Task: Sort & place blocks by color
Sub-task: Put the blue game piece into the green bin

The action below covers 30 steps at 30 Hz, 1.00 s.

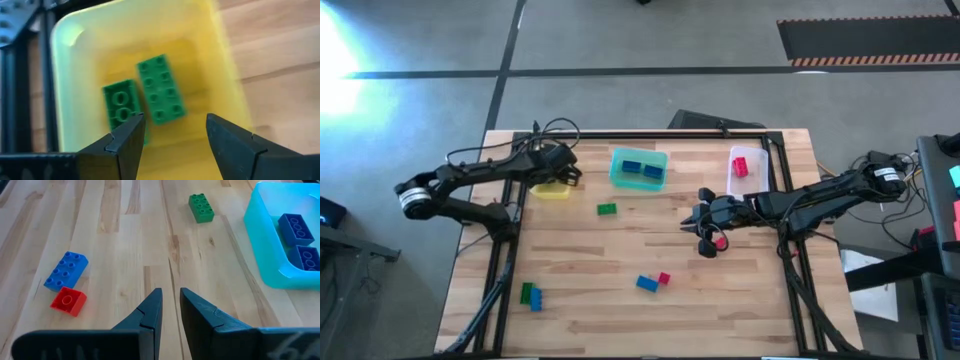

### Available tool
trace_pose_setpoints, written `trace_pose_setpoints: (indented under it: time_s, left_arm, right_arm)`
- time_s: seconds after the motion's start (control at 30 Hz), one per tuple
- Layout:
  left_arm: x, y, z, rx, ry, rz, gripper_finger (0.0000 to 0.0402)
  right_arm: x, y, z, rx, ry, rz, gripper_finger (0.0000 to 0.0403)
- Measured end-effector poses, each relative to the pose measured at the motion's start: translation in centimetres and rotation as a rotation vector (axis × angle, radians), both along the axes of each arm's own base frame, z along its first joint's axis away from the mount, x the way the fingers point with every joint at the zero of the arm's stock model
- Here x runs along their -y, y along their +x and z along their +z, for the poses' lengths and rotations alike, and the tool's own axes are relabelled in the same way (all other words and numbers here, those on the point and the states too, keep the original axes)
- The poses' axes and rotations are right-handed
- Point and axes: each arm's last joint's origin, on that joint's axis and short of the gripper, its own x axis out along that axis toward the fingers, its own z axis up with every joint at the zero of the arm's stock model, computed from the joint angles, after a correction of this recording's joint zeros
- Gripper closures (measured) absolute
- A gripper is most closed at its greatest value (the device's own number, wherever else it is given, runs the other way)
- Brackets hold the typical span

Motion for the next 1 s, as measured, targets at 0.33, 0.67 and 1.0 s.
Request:
trace_pose_setpoints:
  time_s: [0.33,0.67,1.0]
  left_arm:
    - [3.3,1.8,2.4,0.12,0.043,-0.176,0.0207]
    - [8.5,4.2,3.3,0.188,-0.003,-0.446,0.0207]
    - [14.8,7.4,4.4,0.312,0.041,-0.911,0.0207]
  right_arm:
    - [0.0,0.0,0.0,0.0,0.0,0.0,0.0346]
    - [0.0,0.0,0.0,0.005,0.001,0.0,0.0346]
    - [0.0,0.0,0.0,0.007,0.01,-0.005,0.0346]
